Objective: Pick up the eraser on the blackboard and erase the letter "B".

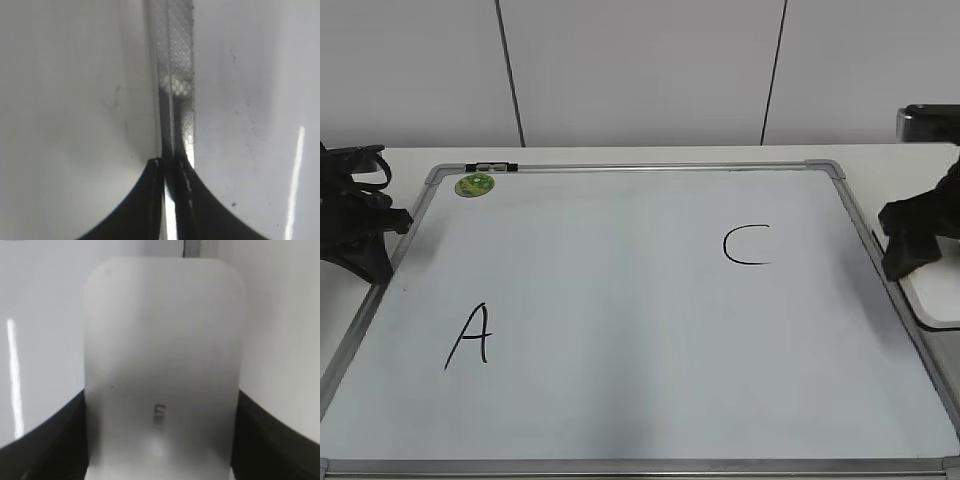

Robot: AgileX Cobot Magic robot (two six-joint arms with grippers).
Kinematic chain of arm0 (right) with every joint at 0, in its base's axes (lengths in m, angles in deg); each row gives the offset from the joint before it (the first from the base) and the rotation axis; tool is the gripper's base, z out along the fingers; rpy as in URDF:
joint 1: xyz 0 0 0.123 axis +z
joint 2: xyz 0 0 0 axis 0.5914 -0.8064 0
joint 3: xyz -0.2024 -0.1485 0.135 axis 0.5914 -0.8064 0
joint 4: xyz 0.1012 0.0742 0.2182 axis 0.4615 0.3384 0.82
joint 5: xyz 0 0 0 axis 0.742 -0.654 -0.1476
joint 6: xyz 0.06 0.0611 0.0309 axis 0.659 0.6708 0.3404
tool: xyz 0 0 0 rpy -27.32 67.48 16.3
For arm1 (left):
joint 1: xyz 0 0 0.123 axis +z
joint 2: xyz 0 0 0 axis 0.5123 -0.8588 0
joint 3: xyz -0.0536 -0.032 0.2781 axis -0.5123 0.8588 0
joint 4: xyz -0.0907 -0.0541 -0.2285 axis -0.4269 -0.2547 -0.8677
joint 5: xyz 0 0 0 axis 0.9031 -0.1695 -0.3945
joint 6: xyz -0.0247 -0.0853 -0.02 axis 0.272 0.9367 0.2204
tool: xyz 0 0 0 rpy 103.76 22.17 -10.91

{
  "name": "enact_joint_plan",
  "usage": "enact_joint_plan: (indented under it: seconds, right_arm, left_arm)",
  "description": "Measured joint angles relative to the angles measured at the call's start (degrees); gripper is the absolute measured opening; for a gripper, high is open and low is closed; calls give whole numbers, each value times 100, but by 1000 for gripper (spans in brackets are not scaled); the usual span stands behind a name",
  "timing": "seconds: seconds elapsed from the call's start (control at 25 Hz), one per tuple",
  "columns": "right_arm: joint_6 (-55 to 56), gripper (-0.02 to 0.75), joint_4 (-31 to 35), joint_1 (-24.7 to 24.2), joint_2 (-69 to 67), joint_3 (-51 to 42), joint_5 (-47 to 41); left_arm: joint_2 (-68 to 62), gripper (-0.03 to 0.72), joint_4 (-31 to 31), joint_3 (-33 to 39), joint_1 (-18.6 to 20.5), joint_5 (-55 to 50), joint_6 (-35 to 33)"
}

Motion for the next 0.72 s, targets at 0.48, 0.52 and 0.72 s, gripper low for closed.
enact_joint_plan:
  seconds: [0.48,0.52,0.72]
  right_arm:
    - [-184,555,137,-32,-1063,457,446]
    - [-184,555,137,-32,-1115,553,450]
    - [-187,555,137,-32,-1442,896,536]
  left_arm:
    - [0,13,0,0,0,0,0]
    - [0,13,0,0,0,0,0]
    - [0,13,0,0,0,0,0]
